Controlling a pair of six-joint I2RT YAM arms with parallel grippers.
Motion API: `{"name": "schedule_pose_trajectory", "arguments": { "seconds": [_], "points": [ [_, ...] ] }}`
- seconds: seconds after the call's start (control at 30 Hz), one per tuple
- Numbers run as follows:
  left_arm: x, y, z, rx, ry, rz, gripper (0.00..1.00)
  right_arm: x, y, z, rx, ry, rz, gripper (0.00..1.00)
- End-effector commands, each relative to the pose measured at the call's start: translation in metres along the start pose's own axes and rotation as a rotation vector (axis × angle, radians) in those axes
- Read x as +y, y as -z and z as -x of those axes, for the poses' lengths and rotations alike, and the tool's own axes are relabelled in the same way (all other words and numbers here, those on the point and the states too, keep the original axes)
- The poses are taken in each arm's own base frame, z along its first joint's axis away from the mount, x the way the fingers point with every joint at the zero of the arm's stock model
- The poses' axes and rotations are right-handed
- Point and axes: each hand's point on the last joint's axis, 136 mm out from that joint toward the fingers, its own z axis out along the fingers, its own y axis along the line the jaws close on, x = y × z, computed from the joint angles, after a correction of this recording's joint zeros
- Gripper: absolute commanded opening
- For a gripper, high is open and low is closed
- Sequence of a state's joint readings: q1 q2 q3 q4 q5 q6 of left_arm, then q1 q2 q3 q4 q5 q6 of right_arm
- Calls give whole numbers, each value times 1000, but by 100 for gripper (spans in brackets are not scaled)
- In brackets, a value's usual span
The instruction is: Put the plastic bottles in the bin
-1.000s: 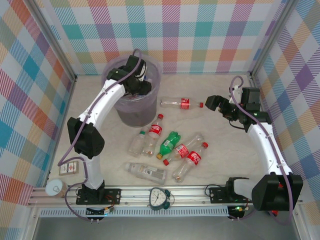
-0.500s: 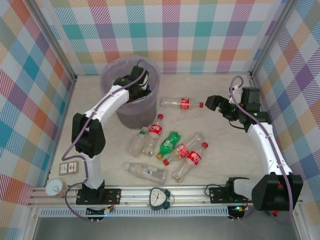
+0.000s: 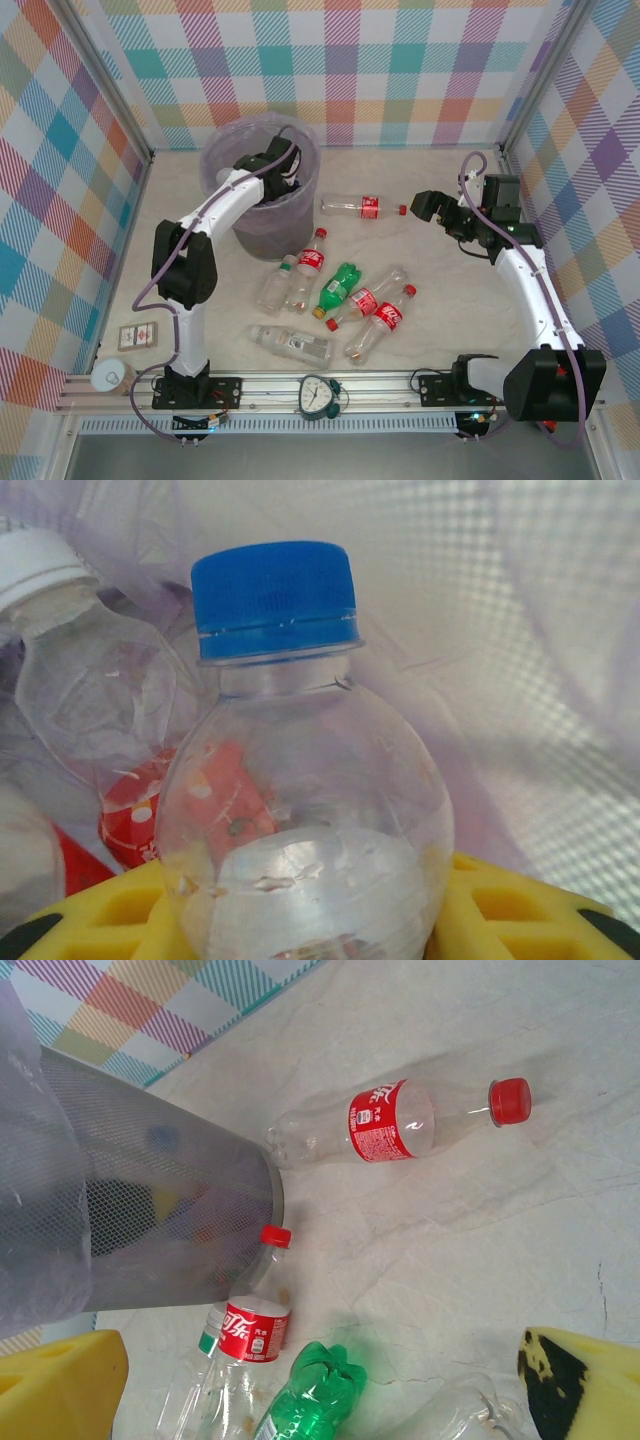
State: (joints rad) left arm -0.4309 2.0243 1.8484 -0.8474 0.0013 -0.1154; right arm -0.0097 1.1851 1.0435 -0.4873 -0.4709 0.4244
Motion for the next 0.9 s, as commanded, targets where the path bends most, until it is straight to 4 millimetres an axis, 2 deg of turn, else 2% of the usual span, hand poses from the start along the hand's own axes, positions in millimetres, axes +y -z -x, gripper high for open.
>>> {"name": "schedule_pose_trajectory", "arguments": {
  "seconds": [0.0,0.2,0.37,0.43,0.63,0.87],
  "points": [
    [-11,62,24,-97,-5,-41,48,7,0,7,-13,41,15,100],
    [-9,111,44,-181,-31,-20,57,6,-2,7,-10,37,16,100],
    [-6,139,49,-219,-52,1,65,5,-2,7,-9,33,15,100],
    [-5,140,48,-207,-54,3,67,6,-3,8,-9,30,17,100],
    [-4,128,42,-167,-56,11,81,6,-2,7,-5,32,18,100],
    [-2,153,51,-235,-41,19,84,6,-2,7,-7,32,15,100]
  ]
}}
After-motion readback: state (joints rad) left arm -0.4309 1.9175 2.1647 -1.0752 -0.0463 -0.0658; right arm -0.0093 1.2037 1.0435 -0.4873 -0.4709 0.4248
